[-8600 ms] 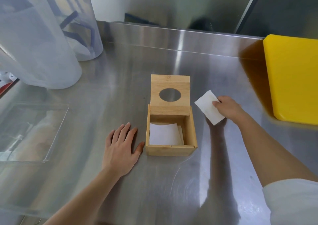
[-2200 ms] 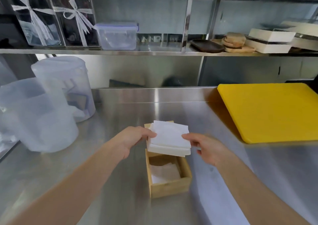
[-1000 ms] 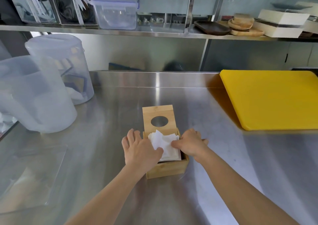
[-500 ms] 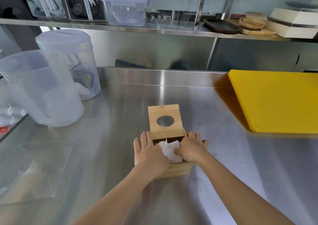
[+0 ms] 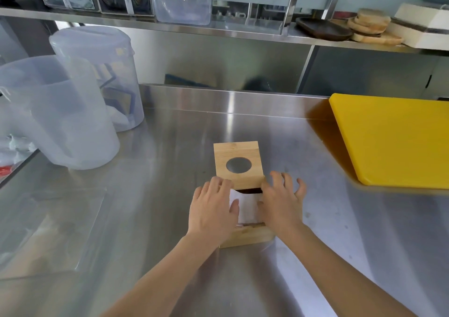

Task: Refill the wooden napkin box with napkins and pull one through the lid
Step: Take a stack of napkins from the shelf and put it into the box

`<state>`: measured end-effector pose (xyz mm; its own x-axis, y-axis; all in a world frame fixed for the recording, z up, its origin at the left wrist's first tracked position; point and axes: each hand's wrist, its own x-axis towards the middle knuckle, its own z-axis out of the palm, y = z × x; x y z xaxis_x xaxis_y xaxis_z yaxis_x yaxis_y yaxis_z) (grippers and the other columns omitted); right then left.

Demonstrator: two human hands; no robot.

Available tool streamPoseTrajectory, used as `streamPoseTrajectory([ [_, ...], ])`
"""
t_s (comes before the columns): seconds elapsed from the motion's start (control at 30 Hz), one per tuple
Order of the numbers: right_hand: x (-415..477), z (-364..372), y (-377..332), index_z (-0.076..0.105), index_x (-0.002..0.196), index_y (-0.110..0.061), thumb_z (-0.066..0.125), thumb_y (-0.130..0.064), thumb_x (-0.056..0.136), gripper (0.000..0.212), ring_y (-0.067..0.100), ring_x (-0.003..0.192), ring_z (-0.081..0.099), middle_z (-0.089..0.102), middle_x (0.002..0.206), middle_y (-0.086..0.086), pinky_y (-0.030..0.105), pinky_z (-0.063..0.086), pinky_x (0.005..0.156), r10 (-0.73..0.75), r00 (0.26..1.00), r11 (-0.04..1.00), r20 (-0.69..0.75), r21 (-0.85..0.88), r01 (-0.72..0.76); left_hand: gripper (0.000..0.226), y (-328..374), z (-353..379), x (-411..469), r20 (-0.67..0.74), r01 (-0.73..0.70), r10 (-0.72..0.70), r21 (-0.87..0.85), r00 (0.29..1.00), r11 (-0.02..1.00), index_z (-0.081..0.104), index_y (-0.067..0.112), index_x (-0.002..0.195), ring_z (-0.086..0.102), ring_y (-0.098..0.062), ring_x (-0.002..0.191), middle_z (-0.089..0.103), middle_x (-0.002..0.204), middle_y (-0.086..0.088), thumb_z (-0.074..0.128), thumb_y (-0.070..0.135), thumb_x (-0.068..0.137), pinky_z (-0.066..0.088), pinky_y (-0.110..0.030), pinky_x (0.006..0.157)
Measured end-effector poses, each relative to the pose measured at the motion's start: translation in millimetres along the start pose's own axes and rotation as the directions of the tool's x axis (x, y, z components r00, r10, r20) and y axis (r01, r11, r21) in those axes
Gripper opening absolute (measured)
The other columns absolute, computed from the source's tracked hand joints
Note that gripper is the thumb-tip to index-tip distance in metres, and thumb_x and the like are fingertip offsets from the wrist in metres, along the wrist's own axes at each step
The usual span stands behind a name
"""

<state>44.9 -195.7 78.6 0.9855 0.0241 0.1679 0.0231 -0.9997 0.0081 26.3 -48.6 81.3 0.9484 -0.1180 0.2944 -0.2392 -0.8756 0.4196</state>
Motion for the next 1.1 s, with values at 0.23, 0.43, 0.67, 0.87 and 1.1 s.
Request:
streamPoseTrajectory([
  [0.23, 7, -15, 16, 0.065, 0.092, -0.02, 0.047, -0.021, 0.084, 0.02, 0.015, 0.095, 0.053, 0.066, 0.094, -0.005, 0.028, 0.024, 0.082, -0.483, 0.856, 0.874, 0.184, 0.159, 0.459, 0.029, -14, -16, 19, 0.377, -0.442, 0.367, 0.133, 0.85, 0.887, 0.063, 0.028, 0.108, 0.042, -0.017, 0.116, 0.055, 0.121, 0.006, 0.042, 0.022, 0.09, 0.024, -0.029, 0.099],
  [0.43, 19, -16, 23, 0.048, 0.062, -0.015, 0.05, -0.018, 0.08, 0.018, 0.022, 0.068, 0.038, 0.053, 0.071, -0.001, 0.034, 0.031, 0.09, -0.478, 0.809, 0.865, 0.342, 0.02, 0.502, 0.024, -5, -22, 21, 0.488, -0.48, 0.258, 0.408, 0.834, 0.777, 0.065, 0.021, 0.082, 0.038, -0.022, 0.098, 0.058, 0.088, 0.002, 0.043, 0.03, 0.087, 0.023, -0.037, 0.093],
  [0.67, 26, -17, 22, 0.047, 0.06, -0.018, 0.053, -0.011, 0.077, 0.02, 0.021, 0.074, 0.033, 0.057, 0.072, -0.002, 0.034, 0.033, 0.084, -0.522, 0.778, 0.843, 0.35, 0.074, 0.532, 0.03, -1, -25, 30, 0.575, -0.498, 0.241, 0.343, 0.782, 0.796, 0.063, 0.018, 0.073, 0.046, -0.019, 0.093, 0.056, 0.076, 0.002, 0.044, 0.037, 0.088, 0.024, -0.039, 0.098],
  [0.87, 27, -19, 28, 0.046, 0.065, -0.026, 0.061, -0.018, 0.074, 0.02, 0.016, 0.08, 0.046, 0.054, 0.075, -0.008, 0.031, 0.027, 0.084, -0.573, 0.74, 0.812, 0.353, 0.116, 0.573, 0.025, -7, -18, 25, 0.594, -0.513, 0.319, 0.188, 0.739, 0.838, 0.066, 0.023, 0.096, 0.052, -0.021, 0.095, 0.065, 0.097, 0.002, 0.042, 0.023, 0.088, 0.03, -0.033, 0.098],
  [1.1, 29, -12, 30, 0.054, 0.068, -0.024, 0.061, -0.017, 0.077, 0.013, 0.02, 0.085, 0.042, 0.05, 0.073, -0.011, 0.035, 0.031, 0.088, -0.535, 0.74, 0.838, 0.407, 0.149, 0.524, 0.026, -14, -16, 29, 0.618, -0.466, 0.32, 0.087, 0.718, 0.88, 0.068, 0.025, 0.092, 0.052, -0.015, 0.094, 0.066, 0.098, 0.006, 0.043, 0.028, 0.089, 0.026, -0.03, 0.1],
])
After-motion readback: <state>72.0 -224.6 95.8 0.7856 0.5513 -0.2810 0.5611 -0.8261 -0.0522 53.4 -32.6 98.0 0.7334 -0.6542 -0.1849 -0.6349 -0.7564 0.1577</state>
